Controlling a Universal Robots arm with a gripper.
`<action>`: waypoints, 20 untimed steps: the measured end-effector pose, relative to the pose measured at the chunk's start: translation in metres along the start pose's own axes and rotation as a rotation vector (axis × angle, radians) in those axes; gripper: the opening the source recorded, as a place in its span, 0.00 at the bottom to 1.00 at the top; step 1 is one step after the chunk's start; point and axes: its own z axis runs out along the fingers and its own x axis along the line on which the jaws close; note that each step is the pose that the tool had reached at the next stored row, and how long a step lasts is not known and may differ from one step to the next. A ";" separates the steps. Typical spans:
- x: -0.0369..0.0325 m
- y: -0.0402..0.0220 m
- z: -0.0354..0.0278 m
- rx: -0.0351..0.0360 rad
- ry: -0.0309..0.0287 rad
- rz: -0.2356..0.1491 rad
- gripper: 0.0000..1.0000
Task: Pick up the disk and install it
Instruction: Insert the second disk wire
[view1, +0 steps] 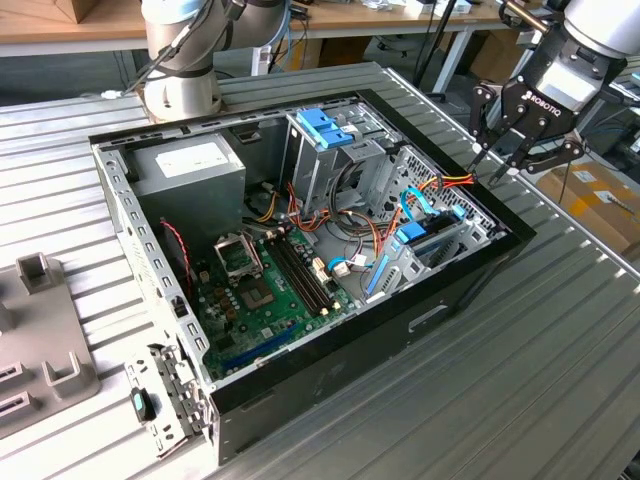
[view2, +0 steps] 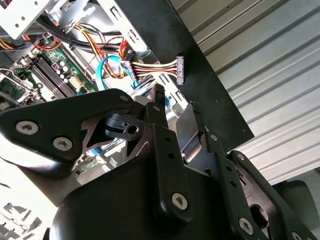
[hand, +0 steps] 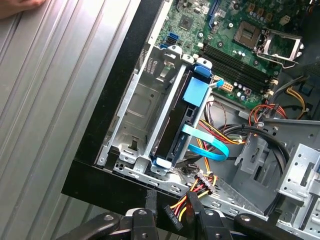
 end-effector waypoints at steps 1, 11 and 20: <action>0.0000 0.0000 0.0000 -0.0001 -0.0001 -0.001 0.37; 0.0000 0.0000 0.0000 -0.0003 -0.0001 -0.003 0.37; 0.0000 -0.0001 0.0000 -0.0011 -0.0004 -0.012 0.37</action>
